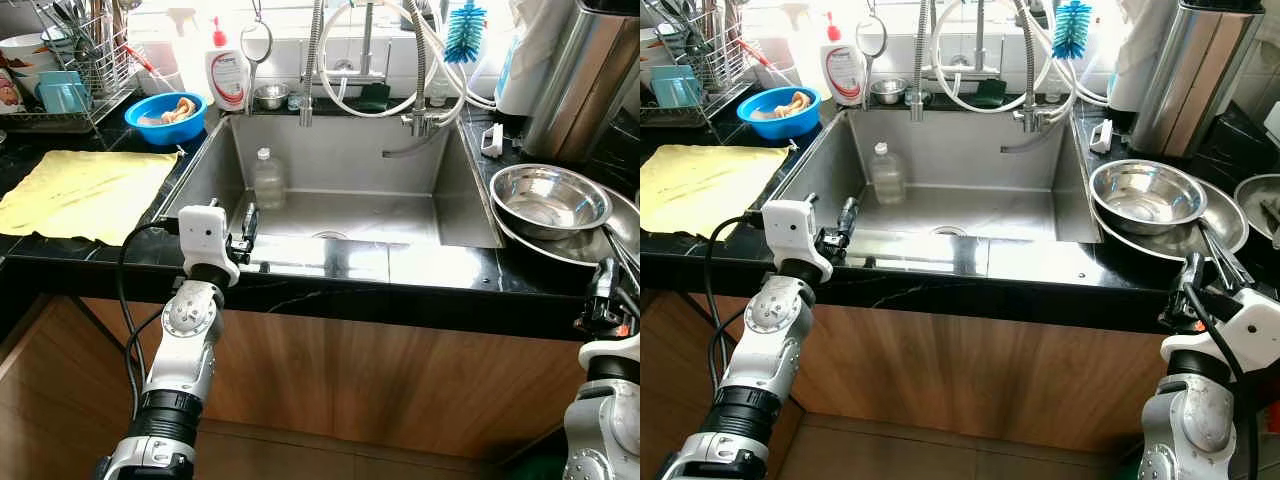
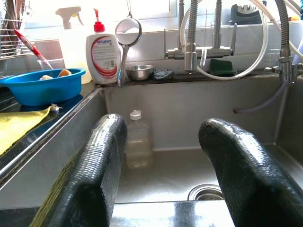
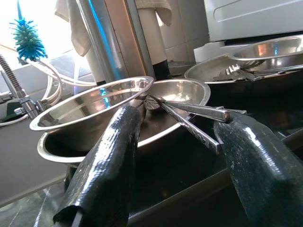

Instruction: Kitchen organization

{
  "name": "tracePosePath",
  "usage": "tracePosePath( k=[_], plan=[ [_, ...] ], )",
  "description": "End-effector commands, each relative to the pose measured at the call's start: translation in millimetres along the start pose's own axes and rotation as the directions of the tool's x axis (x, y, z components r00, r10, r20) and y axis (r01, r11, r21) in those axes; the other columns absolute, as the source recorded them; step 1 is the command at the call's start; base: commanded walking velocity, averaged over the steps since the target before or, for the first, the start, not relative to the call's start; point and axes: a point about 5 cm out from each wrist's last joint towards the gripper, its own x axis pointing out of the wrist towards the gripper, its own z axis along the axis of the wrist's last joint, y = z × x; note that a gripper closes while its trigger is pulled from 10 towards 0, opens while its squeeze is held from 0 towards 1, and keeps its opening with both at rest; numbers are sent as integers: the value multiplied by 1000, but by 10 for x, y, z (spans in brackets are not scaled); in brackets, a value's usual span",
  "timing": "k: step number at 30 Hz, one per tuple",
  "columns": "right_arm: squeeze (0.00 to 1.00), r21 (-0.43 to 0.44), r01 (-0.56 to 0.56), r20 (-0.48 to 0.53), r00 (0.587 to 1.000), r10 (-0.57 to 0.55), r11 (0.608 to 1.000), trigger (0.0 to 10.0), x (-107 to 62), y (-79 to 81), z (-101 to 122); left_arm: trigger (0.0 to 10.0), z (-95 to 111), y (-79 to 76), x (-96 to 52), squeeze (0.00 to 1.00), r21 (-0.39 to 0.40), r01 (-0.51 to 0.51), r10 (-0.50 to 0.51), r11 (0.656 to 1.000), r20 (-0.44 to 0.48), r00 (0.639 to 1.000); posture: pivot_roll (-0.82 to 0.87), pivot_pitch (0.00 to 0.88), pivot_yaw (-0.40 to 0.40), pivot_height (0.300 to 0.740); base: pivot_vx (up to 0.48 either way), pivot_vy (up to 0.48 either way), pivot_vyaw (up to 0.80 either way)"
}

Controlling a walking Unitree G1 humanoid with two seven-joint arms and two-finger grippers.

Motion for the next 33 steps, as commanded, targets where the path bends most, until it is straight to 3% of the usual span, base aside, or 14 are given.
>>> tracePosePath(
  k=[1, 10, 23, 33],
  plan=[
    [0, -14, 27, 10, 1000, -27, 1000, 10000, -16, -44, 9, 10000, 39, 8, -4, 0, 23, 8, -9, 1000, 11, 1000, -72, 0, 52, 720, 0, 0, 0],
    [0, -41, 71, -49, 996, -73, 997, 10000, -63, -119, -111, 10000, 28, 8, -17, 0, 24, 6, -6, 1000, 7, 1000, -70, 0, 48, 720, 0, 0, 0],
    [0, -69, 57, -85, 994, -63, 996, 10000, -86, -97, -177, 10000, 19, 23, -31, 0, 26, -3, 3, 1000, 4, 1000, -72, 0, 42, 720, 0, 0, 0],
    [0, -28, 43, -75, 996, -45, 999, 10000, -59, -56, -152, 10000, 17, 13, -46, 0, 27, -3, 3, 1000, 2, 1000, -68, 0, 39, 720, 0, 0, 0]
  ],
)
